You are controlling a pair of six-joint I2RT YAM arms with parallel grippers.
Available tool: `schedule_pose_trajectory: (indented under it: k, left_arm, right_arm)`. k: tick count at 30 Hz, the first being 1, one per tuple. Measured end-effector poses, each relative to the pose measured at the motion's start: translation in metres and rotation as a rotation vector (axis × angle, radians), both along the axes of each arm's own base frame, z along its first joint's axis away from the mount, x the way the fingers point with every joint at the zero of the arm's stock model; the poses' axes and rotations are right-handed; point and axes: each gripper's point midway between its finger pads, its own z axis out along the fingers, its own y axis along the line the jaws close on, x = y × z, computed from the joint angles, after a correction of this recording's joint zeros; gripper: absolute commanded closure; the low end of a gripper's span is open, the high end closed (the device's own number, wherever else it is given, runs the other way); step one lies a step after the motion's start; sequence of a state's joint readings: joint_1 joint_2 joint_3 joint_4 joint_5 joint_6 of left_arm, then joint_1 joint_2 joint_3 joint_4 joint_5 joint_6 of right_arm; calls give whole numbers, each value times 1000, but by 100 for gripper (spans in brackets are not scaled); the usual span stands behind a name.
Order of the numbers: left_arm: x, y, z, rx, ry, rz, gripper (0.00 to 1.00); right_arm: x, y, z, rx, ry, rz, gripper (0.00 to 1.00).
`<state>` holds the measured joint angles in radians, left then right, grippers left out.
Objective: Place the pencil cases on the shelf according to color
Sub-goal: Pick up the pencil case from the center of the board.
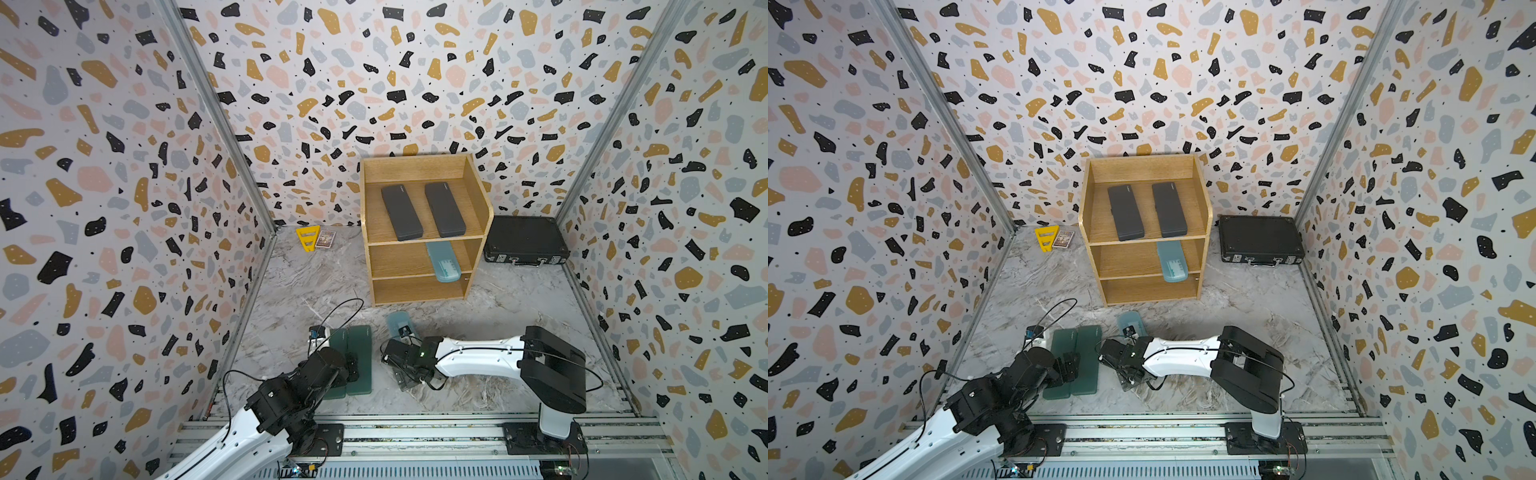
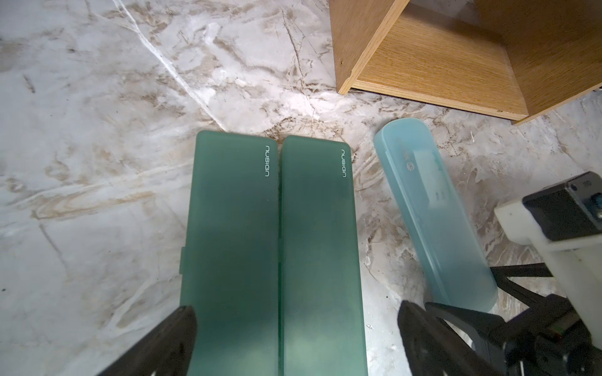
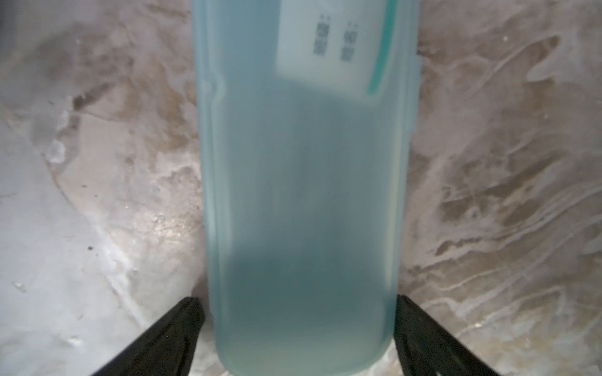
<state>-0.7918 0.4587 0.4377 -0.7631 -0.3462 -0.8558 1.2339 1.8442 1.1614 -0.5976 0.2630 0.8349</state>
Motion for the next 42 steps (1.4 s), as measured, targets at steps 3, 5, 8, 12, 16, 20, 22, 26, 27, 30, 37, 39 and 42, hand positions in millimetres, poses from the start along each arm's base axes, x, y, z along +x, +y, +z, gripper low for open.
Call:
schedule_pose_trajectory:
  k: [3,5,8,12,16,20,22,26,27,30,37,39,42]
  left_arm:
    - [0,0,0,0,0,0,0]
    - [0,0,0,0,0,0,0]
    - [0,0,0,0,0,0,0]
    - [0,0,0,1,0,1,0]
    - [0,0,0,3,-2,2,0]
    - [0,0,0,12,-4,-8,0]
    - [0,0,0,16,-5,-13,0]
    - [0,0,-1,25,-4,-19,0]
    - [0,0,-1,26,-3,-20,0]
    - [0,0,-1,28,-2,-20,0]
    - [0,0,-1,29,-2,-20,0]
    - [0,0,-1,29,-2,-20,0]
    - [0,0,-1,28,-2,-20,0]
  right_arm:
    - [2,0,0,2,0,1,2]
    - [3,1,0,5,1,2,4]
    - [3,5,-1,16,4,6,9]
    - [4,12,-3,42,6,4,24]
    - [5,14,-2,58,-4,3,40]
    - [8,13,-1,65,-24,-2,49]
    - [8,11,-1,63,-30,-1,52]
    - [9,7,1,57,-40,-3,58]
    - [8,4,1,51,-41,-3,58]
    - [6,-9,4,15,-45,-2,58]
    - [7,-28,39,13,-90,2,58]
    - [7,-31,51,28,-106,2,58]
    - [7,-36,68,48,-124,4,58]
